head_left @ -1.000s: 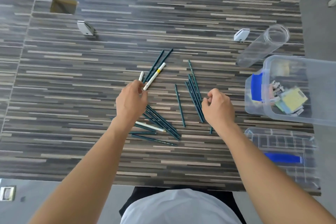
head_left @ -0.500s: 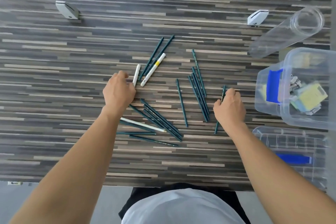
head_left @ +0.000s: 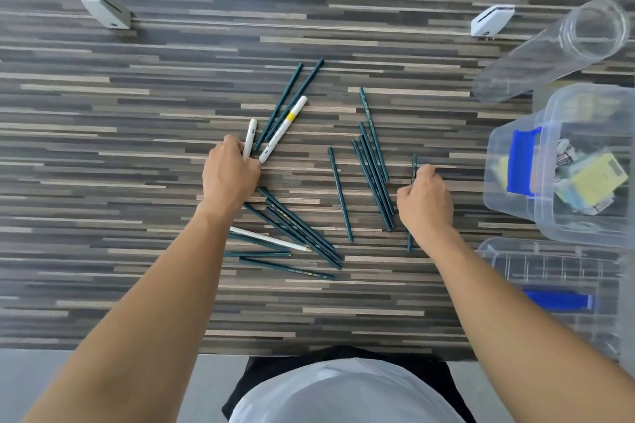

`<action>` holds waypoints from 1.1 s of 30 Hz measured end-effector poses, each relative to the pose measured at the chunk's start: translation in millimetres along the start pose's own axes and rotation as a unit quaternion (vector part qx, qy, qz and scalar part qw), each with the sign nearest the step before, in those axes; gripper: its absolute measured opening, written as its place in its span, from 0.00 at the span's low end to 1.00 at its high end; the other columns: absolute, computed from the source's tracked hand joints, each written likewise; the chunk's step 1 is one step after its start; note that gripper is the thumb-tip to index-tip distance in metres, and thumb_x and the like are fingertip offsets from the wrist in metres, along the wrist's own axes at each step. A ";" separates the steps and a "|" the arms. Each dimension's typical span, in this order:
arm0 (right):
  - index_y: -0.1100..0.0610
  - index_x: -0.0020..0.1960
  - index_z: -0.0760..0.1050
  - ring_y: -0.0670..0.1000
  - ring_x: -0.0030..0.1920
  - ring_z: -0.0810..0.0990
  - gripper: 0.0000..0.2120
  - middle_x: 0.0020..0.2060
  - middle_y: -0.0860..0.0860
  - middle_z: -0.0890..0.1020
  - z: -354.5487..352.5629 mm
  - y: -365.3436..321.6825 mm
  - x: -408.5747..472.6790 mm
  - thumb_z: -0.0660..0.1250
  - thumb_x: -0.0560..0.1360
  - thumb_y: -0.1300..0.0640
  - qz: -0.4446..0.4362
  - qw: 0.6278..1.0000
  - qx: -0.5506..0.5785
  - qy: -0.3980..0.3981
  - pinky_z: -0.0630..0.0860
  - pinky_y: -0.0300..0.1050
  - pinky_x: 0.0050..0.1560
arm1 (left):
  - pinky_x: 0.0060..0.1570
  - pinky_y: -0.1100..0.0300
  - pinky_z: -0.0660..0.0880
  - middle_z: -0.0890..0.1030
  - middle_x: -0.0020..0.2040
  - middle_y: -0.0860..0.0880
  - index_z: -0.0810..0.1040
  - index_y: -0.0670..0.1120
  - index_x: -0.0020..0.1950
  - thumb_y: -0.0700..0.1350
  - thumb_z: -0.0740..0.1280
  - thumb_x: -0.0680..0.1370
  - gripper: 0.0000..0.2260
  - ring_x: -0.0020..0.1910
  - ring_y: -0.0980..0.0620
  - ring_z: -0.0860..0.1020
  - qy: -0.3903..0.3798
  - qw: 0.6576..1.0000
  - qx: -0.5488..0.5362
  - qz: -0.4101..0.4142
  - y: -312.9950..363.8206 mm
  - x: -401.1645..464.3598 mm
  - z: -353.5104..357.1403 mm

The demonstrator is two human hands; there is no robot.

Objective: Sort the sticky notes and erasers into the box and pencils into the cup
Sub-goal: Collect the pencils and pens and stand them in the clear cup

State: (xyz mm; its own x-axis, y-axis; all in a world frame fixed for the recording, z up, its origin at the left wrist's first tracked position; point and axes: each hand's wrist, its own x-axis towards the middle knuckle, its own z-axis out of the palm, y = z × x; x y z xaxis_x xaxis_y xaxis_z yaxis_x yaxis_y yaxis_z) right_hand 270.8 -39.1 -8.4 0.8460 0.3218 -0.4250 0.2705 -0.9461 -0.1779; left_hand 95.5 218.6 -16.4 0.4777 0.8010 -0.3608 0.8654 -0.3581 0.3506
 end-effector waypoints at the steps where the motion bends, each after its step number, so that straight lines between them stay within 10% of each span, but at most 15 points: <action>1: 0.63 0.59 0.69 0.52 0.40 0.73 0.12 0.49 0.59 0.77 0.0 -1.4 -0.7 0.63 0.78 0.60 -0.011 1.000 0.003 0.004 0.68 0.43 0.35 | 0.37 0.54 0.68 0.77 0.43 0.45 0.73 0.41 0.50 0.41 0.67 0.74 0.07 0.39 0.45 0.74 0.001 1.000 -0.012 0.000 0.0 -1.1 -0.7; 18: 0.59 0.43 0.72 0.46 0.31 0.72 0.12 0.31 0.49 0.74 -17.3 -46.0 19.5 0.59 0.82 0.53 -0.024 0.989 0.138 0.046 0.61 0.37 0.27 | 0.33 0.56 0.65 0.79 0.41 0.46 0.77 0.43 0.52 0.45 0.66 0.78 0.07 0.35 0.49 0.72 0.055 0.997 -0.016 0.059 40.3 -8.8 -7.6; 33: 0.59 0.49 0.76 0.52 0.42 0.79 0.07 0.45 0.55 0.79 -9.5 -80.5 68.9 0.67 0.78 0.55 -0.044 0.986 0.155 0.037 0.73 0.42 0.37 | 0.35 0.56 0.65 0.78 0.49 0.48 0.76 0.44 0.56 0.49 0.71 0.76 0.13 0.38 0.51 0.70 0.024 0.996 0.041 0.073 51.4 7.4 12.5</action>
State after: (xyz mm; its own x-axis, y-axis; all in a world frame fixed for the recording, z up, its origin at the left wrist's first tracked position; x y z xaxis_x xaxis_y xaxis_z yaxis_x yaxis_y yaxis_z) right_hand 311.7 58.9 -14.9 0.8598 0.3876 -0.3325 0.1998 -0.8545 -0.4796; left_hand 145.5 200.1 -11.8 0.5929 0.7589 -0.2693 0.7978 -0.5082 0.3244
